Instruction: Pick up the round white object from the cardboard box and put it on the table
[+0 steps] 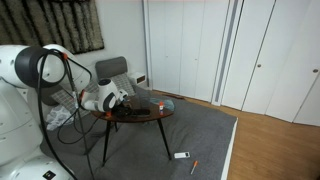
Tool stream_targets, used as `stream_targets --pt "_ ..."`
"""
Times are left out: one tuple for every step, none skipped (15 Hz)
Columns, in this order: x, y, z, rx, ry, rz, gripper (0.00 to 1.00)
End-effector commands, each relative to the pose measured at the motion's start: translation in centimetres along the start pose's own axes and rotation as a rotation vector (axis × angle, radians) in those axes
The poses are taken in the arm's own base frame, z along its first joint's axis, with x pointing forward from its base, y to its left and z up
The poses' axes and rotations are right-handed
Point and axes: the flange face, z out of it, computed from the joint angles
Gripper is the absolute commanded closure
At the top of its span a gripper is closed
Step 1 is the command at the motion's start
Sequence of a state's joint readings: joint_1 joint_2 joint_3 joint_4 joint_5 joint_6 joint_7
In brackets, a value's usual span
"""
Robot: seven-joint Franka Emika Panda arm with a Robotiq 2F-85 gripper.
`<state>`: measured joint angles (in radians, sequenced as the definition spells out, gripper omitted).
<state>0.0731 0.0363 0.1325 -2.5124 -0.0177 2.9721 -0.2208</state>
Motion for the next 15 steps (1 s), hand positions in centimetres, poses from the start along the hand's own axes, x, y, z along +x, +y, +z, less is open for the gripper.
stream_targets --pt "0.5 -0.1 0.1 0.011 0.012 -0.006 0.28" --pt "0.5 -0.1 0.1 0.013 0.013 -0.005 0.28" --pt "0.6 -0.1 0.0 0.014 0.013 -0.006 0.26" --pt "0.6 -0.3 -0.2 0.016 0.012 -0.007 0.24" --pt "0.7 -0.4 -0.4 0.019 0.007 -0.005 0.24" --pt "0.8 -0.6 -0.7 0.024 0.001 0.000 0.21" --pt "0.9 -0.8 -0.9 0.029 -0.005 0.006 0.21" --pt "1.0 -1.1 -1.4 0.037 -0.022 0.021 0.08" --pt "1.0 -1.4 -1.8 0.057 -0.054 0.036 0.05" --pt "1.0 -1.3 -2.3 0.065 -0.084 0.050 0.00" --pt "1.1 -1.4 -2.9 0.081 -0.118 0.059 0.00" --pt "1.1 -1.3 -3.8 0.094 -0.153 0.069 0.00" --pt "1.1 -1.2 -4.8 0.104 -0.179 0.074 0.00" --pt "1.1 -0.9 -5.9 0.106 -0.215 0.081 0.00" --pt "1.2 -0.7 -7.3 0.118 -0.239 0.090 0.00"
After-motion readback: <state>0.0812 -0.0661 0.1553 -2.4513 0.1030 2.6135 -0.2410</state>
